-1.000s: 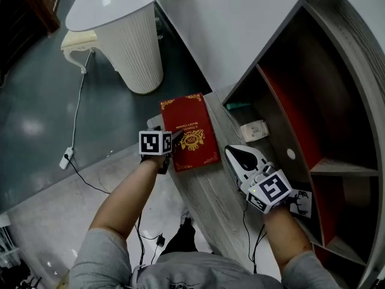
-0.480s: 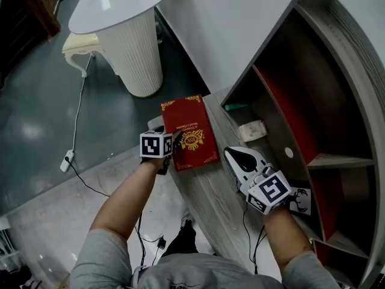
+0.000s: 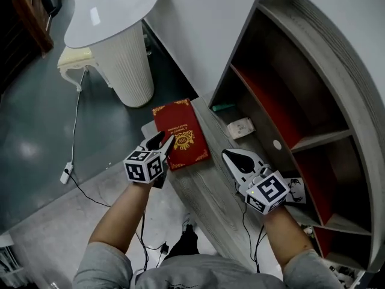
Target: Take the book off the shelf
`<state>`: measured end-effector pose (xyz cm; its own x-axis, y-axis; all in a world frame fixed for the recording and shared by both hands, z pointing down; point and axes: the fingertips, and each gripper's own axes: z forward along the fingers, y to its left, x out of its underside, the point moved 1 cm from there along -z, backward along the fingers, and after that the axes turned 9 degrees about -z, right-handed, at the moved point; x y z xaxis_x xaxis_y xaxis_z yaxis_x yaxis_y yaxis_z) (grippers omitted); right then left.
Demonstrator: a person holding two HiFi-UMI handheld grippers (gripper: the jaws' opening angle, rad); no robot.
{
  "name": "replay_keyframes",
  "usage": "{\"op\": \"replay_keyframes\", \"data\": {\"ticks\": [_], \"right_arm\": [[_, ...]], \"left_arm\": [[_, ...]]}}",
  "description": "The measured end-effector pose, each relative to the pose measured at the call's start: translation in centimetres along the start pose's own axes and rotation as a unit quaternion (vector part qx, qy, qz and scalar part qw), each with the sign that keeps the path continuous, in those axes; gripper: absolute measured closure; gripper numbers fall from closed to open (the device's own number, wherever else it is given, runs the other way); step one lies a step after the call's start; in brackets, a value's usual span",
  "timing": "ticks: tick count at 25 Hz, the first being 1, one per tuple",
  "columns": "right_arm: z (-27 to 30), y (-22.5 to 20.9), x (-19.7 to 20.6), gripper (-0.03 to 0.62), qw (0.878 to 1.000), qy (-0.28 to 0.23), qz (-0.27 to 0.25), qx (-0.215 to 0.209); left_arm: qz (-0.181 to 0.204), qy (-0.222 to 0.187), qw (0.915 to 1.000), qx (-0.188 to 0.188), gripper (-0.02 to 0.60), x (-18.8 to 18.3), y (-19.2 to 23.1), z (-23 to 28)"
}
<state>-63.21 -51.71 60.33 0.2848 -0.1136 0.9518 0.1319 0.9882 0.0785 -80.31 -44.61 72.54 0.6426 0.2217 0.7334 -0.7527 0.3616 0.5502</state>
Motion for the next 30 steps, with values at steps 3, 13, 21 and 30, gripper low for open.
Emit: {"op": "replay_keyframes", "data": {"ticks": [3,13,21,30], "right_arm": [[-5.2,0.5,-0.9,0.58,1.0,-0.006,0.001,0.008],[-16.1,2.3,-3.9,0.58,0.998,-0.03,0.001,0.054],[-31.0,5.0,-4.3,0.582,0.994,-0.048,0.004,0.099],[-54.8,10.0,-3.8,0.582,0.98,-0.073,0.025,0.184]], "left_arm": [[-0.004,-0.025,0.9987,0.043,0.447,0.1,-6.6,-2.8],[0.032,-0.061,0.9791,0.191,0.569,0.1,-22.3,-9.4],[0.056,-0.056,0.9297,0.36,0.568,5.7,-40.9,-15.5],[0.084,0.008,0.8911,0.446,0.566,17.9,-62.5,-22.5]]}}
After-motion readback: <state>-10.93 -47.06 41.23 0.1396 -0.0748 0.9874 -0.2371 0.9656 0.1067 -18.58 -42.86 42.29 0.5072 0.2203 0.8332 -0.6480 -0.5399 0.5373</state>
